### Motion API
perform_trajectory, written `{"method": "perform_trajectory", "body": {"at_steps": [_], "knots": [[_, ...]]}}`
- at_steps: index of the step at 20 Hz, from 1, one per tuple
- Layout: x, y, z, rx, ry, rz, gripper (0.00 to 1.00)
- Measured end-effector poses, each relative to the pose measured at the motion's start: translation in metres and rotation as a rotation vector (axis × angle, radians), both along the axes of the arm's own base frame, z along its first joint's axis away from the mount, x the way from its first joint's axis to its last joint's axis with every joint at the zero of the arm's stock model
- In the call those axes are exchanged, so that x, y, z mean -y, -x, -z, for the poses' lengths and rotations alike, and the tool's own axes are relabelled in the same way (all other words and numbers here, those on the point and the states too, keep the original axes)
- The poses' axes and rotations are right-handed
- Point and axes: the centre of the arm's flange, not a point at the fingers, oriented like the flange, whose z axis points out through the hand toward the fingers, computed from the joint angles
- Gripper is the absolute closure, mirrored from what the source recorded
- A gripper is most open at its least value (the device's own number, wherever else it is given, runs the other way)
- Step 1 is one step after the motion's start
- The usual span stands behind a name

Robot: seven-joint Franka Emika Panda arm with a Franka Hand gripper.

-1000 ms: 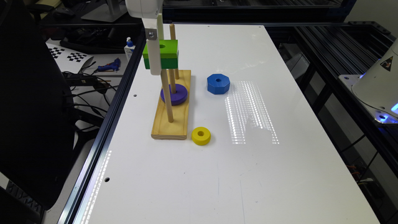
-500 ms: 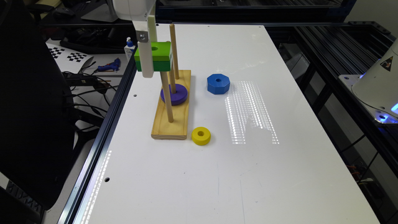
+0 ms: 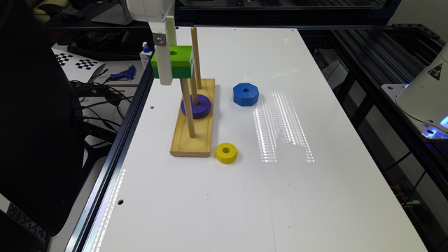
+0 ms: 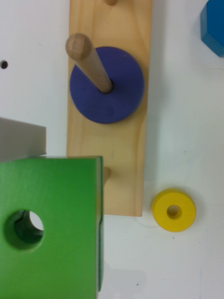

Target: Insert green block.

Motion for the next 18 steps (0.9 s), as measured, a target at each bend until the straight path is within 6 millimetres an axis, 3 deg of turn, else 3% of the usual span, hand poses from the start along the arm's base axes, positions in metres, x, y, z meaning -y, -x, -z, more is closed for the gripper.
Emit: {"method": "perform_trajectory", "body": {"at_steps": [18], "knots": [[0.0008,0.0017,0.0001,-0.014,0.005,-0.002,1.00]]}}
